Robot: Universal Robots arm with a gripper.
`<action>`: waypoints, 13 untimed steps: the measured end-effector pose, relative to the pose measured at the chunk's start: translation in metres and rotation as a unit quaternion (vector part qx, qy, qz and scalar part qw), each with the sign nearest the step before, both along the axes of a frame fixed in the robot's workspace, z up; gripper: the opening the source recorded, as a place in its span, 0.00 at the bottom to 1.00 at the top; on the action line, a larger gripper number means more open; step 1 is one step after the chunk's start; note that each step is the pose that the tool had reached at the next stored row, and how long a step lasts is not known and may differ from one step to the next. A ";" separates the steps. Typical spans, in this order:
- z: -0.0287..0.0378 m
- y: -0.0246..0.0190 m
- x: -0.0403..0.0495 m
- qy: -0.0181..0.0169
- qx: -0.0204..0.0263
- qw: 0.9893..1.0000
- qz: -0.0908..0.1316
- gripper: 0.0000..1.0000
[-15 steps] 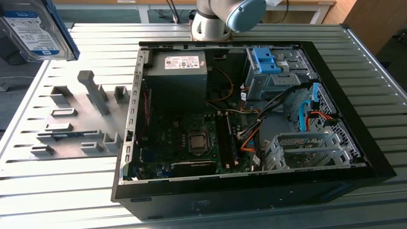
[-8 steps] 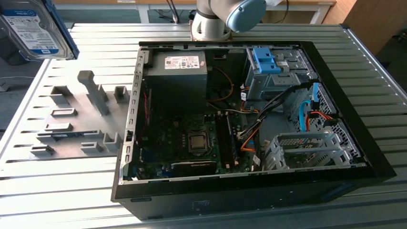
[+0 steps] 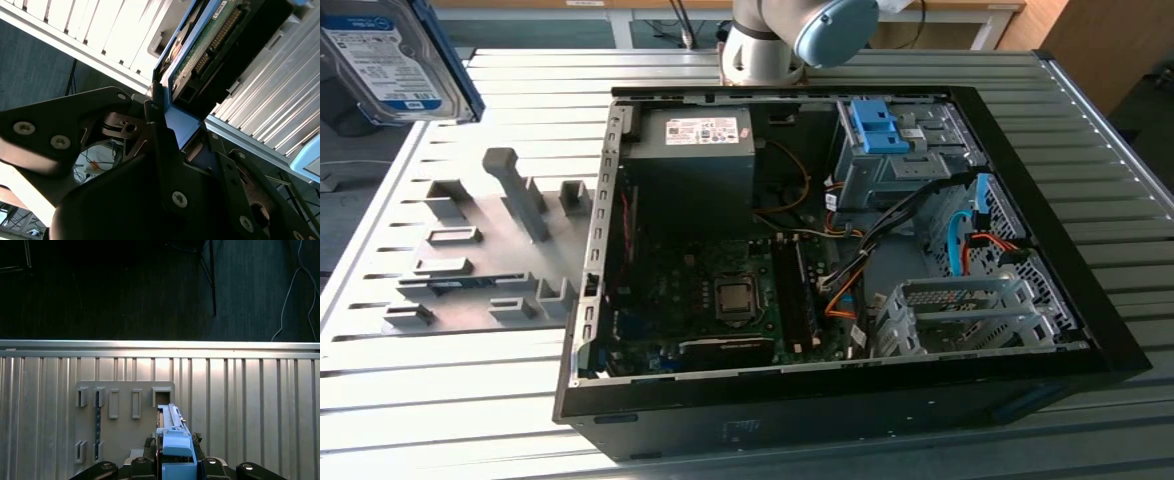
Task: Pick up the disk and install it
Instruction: 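Pick up the disk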
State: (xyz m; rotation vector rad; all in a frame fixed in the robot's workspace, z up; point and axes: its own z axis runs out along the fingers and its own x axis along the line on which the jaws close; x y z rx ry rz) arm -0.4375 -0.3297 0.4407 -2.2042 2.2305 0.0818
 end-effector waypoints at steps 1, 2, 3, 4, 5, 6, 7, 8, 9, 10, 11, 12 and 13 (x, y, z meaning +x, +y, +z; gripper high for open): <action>0.0006 0.0000 0.0000 0.000 0.000 1.000 0.000 0.36; 0.0013 0.0000 0.0000 0.000 0.000 1.000 0.000 0.36; 0.0019 0.0000 0.0000 0.000 0.000 1.000 0.000 0.36; 0.0025 0.0000 0.0000 0.000 0.000 1.000 0.000 0.36; 0.0030 0.0000 0.0000 0.000 0.000 1.000 0.000 0.36; 0.0036 0.0000 0.0000 0.000 0.000 1.000 0.000 0.36; 0.0042 0.0000 0.0000 0.000 0.000 1.000 0.000 0.36; 0.0048 0.0000 0.0000 0.000 0.000 1.000 0.000 0.36; 0.0054 0.0000 0.0000 0.000 0.000 1.000 0.000 0.36; 0.0060 0.0000 0.0000 0.000 0.000 1.000 0.000 0.36; 0.0065 0.0000 0.0000 0.000 0.000 1.000 0.000 0.36; 0.0071 0.0000 0.0000 0.000 0.000 1.000 0.000 0.36; 0.0076 0.0000 0.0000 0.000 0.000 1.000 0.000 0.36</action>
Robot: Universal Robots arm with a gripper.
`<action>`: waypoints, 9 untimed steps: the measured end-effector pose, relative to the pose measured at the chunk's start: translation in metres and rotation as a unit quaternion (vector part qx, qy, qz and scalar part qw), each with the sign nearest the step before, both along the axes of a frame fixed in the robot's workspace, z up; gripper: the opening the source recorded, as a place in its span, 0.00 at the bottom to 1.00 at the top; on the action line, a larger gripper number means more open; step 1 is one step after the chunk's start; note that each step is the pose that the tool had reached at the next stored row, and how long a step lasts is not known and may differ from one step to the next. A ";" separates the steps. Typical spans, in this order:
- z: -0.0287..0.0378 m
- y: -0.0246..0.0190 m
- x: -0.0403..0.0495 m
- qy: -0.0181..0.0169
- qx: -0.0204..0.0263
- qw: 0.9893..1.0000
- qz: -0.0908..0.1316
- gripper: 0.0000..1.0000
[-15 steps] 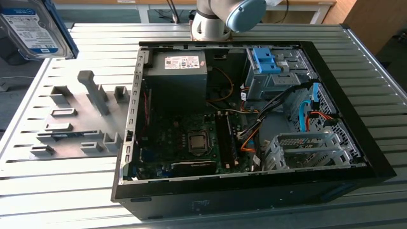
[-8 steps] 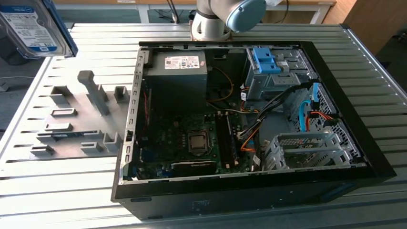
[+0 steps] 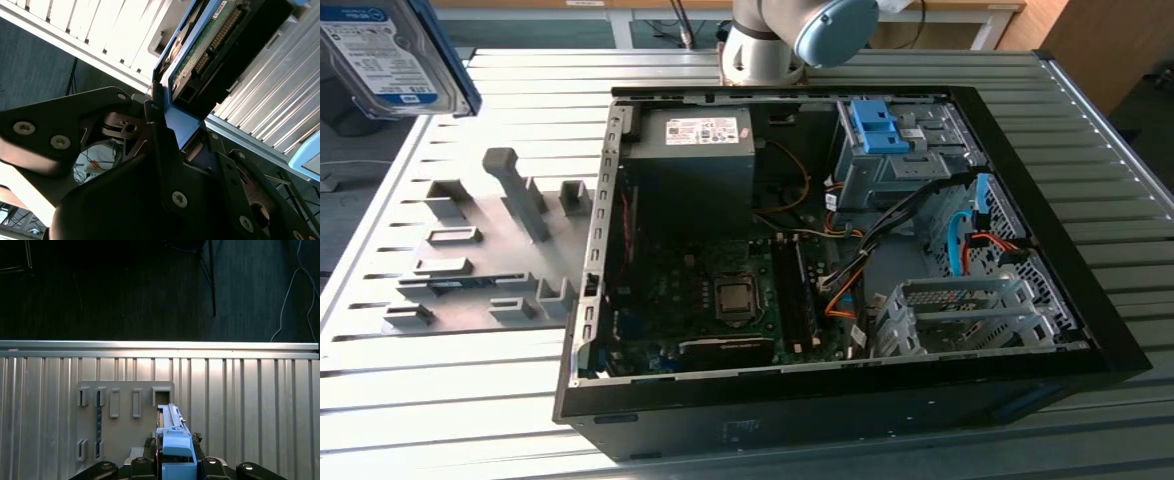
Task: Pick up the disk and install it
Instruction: 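Pick up the disk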
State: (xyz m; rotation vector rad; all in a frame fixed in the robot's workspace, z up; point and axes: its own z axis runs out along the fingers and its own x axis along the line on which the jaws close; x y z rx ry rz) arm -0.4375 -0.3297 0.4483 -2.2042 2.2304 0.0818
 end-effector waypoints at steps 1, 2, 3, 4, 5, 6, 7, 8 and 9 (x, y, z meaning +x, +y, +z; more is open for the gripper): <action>0.0007 0.0000 0.0000 0.000 0.000 1.000 0.000 0.36; 0.0012 0.0000 0.0000 0.000 0.000 1.000 0.000 0.36; 0.0017 0.0000 0.0000 0.000 0.000 1.000 0.000 0.36; 0.0023 0.0000 0.0000 0.000 0.000 1.000 0.000 0.36; 0.0029 0.0000 0.0000 0.000 0.000 1.000 0.000 0.36; 0.0034 0.0000 0.0000 0.000 0.000 1.000 0.000 0.36; 0.0039 0.0000 0.0000 0.000 0.000 1.000 0.000 0.36; 0.0046 0.0000 0.0000 0.000 0.000 1.000 0.000 0.36; 0.0052 0.0000 0.0000 0.000 0.000 1.000 0.000 0.36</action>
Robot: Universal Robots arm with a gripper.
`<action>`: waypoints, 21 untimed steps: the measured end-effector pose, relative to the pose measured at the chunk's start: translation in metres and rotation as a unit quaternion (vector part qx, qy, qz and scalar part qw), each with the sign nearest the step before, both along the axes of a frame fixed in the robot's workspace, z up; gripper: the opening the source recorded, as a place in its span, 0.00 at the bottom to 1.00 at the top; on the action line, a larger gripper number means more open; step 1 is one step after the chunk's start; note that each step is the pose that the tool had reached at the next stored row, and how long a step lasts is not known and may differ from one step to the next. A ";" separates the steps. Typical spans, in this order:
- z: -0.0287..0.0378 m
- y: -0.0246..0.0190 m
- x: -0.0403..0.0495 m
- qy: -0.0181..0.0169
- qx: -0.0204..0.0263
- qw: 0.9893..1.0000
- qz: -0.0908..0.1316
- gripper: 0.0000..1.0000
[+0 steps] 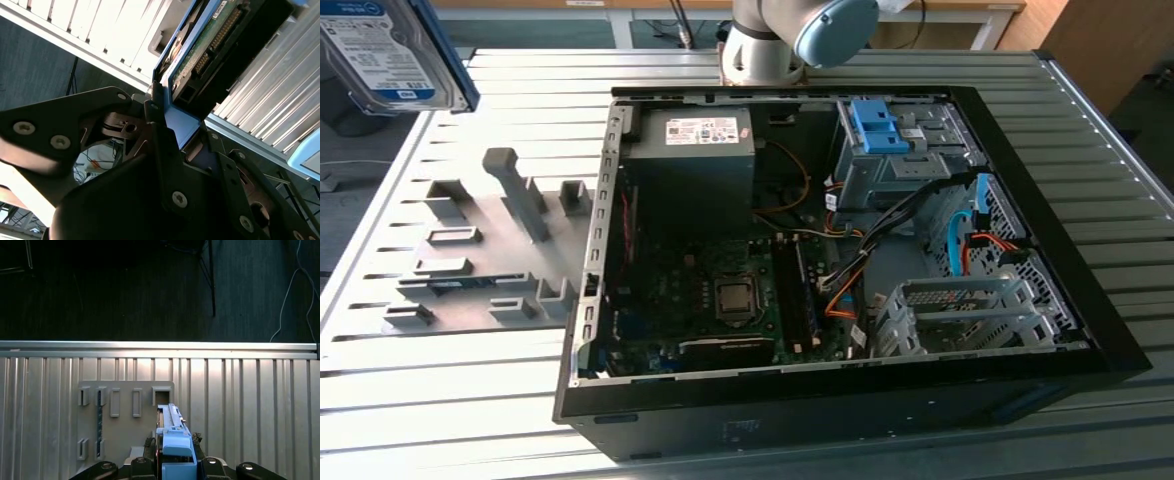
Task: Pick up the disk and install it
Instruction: 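Pick up the disk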
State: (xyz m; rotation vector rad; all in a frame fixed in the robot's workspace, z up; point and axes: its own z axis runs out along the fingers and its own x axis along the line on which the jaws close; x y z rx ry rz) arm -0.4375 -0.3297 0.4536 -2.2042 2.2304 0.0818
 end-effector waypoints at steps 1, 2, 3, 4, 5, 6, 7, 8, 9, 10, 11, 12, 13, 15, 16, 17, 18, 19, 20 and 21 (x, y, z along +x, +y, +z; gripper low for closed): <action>0.0006 0.0000 0.0000 0.000 0.000 1.000 0.000 0.36; 0.0012 0.0000 0.0000 0.000 0.000 1.000 0.000 0.36; 0.0019 0.0000 0.0000 0.000 0.000 1.000 0.000 0.36; 0.0026 0.0000 0.0000 0.000 0.000 1.000 0.000 0.36; 0.0034 0.0000 0.0000 0.000 0.000 1.000 0.000 0.36; 0.0041 0.0000 0.0000 0.000 0.000 1.000 0.000 0.36; 0.0048 0.0000 0.0000 0.000 0.000 1.000 0.000 0.36; 0.0055 0.0000 0.0000 0.000 0.000 1.000 0.000 0.36; 0.0062 0.0000 0.0000 0.000 0.000 1.000 0.000 0.36; 0.0069 0.0000 0.0000 0.000 0.000 1.000 0.000 0.36; 0.0077 0.0000 0.0000 0.000 0.000 1.000 0.000 0.36; 0.0085 0.0000 0.0000 0.000 0.000 1.000 0.000 0.36; 0.0093 0.0000 0.0000 0.000 0.000 1.000 0.000 0.36; 0.0110 0.0000 0.0000 0.000 0.000 1.000 0.000 0.36; 0.0119 0.0000 0.0000 0.000 0.000 1.000 0.000 0.36; 0.0128 0.0000 0.0000 0.000 0.000 1.000 0.000 0.36; 0.0140 0.0000 0.0000 0.000 0.000 1.000 0.000 0.36; 0.0154 0.0000 0.0000 0.000 0.000 1.000 0.000 0.36; 0.0165 0.0000 0.0000 0.000 0.000 1.000 0.000 0.36; 0.0177 0.0000 0.0000 0.000 0.000 1.000 0.000 0.36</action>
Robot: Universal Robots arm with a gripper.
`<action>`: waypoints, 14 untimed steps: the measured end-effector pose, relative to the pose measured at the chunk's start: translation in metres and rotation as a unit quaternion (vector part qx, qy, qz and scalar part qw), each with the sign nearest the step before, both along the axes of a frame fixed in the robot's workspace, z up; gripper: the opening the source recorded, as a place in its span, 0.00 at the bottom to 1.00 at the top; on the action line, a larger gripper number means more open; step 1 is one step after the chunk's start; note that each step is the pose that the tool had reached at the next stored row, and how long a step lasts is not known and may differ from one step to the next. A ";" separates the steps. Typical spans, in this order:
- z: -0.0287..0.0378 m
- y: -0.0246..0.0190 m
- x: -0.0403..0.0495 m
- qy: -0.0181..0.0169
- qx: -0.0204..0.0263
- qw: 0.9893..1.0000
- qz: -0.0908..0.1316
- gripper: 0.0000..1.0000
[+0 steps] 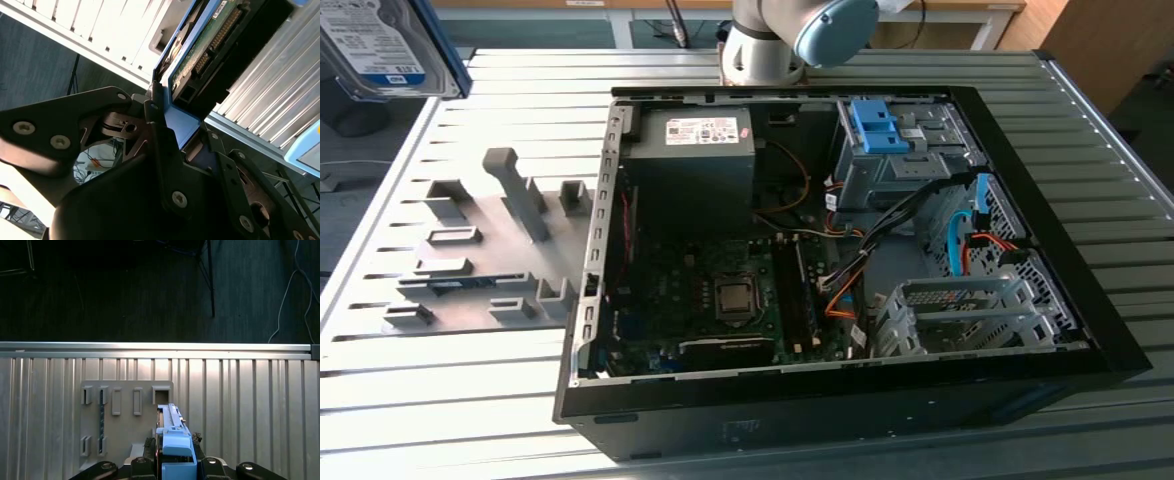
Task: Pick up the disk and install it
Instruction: 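Pick up the disk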
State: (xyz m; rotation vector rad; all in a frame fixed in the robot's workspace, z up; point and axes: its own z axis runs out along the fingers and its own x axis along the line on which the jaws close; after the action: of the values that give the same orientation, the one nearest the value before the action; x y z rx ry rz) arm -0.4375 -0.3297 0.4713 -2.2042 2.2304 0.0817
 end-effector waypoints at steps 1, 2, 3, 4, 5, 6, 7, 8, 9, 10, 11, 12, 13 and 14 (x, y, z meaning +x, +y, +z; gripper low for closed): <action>0.0012 0.0000 0.0000 0.000 0.000 1.000 0.000 0.36; 0.0023 0.0000 0.0000 0.000 0.000 1.000 0.000 0.36; 0.0034 0.0000 0.0000 0.000 0.000 1.000 0.000 0.36; 0.0045 0.0000 0.0000 0.000 0.000 1.000 0.000 0.36; 0.0055 0.0000 0.0000 0.000 0.000 1.000 0.000 0.36; 0.0065 0.0000 0.0000 0.000 0.000 1.000 0.000 0.36; 0.0075 0.0000 0.0000 0.000 0.000 1.000 0.000 0.36; 0.0087 0.0000 0.0000 0.000 0.000 1.000 0.000 0.36; 0.0097 0.0000 0.0000 0.000 0.000 1.000 0.000 0.36; 0.0107 0.0000 0.0000 0.000 0.000 1.000 0.000 0.36; 0.0116 0.0000 0.0000 0.000 0.000 1.000 0.000 0.36; 0.0122 0.0000 0.0000 0.000 0.000 1.000 0.000 0.36; 0.0129 0.0000 0.0000 0.000 0.000 1.000 0.000 0.36; 0.0136 0.0000 0.0000 0.000 0.000 1.000 0.000 0.36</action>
State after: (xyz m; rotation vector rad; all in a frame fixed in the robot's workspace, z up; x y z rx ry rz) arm -0.4375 -0.3297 0.4849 -2.2041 2.2304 0.0817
